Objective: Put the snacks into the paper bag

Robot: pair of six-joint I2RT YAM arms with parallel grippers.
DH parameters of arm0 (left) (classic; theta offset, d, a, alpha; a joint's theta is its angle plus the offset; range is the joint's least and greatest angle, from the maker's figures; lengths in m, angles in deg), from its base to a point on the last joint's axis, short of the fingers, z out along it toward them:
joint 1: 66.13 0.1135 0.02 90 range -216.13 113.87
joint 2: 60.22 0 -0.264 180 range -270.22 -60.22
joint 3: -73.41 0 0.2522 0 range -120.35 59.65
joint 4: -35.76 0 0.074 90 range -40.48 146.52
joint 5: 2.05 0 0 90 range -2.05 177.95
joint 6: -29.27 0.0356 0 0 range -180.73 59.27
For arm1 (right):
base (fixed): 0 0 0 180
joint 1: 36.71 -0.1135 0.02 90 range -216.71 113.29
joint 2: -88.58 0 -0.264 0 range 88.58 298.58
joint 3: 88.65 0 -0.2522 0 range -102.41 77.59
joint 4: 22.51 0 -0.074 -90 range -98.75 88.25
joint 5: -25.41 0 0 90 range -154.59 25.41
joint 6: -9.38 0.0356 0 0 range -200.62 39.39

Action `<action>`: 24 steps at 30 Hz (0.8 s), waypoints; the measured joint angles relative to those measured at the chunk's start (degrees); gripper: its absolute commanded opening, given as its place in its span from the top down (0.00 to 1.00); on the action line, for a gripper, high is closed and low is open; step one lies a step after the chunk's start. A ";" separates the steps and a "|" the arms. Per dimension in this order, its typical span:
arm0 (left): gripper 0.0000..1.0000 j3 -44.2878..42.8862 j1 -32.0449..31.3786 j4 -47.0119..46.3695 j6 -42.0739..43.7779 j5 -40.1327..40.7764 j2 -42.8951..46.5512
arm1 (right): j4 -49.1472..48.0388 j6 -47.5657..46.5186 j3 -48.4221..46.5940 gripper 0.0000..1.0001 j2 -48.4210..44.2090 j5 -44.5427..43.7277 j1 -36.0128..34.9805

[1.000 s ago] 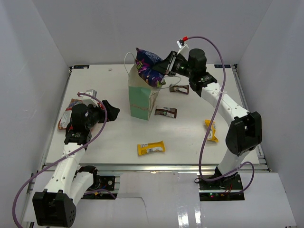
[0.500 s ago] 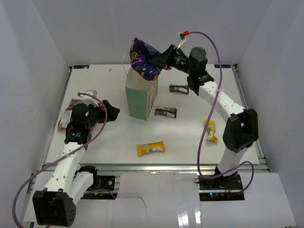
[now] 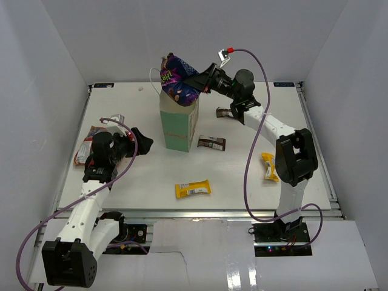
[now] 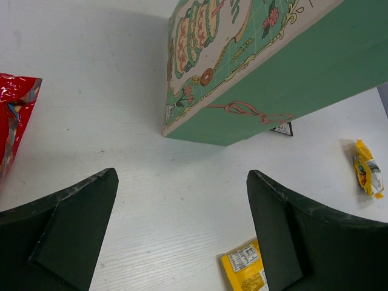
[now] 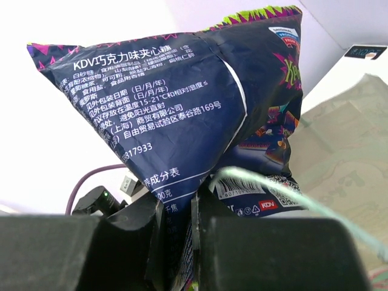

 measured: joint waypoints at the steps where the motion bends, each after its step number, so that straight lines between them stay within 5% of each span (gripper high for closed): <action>1: 0.02 0.00 0.00 0.00 0.00 0.00 0.02 | -0.68 0.28 0.57 0.78 0.00 0.02 0.00; 11: 0.02 0.00 0.00 0.00 0.00 -0.24 0.02 | -1.73 -1.60 6.05 0.42 -1.81 -0.11 -0.02; 24: 0.02 0.00 0.00 -0.02 -0.02 -0.26 0.02 | -3.67 -6.49 4.57 0.41 -9.42 0.37 -0.04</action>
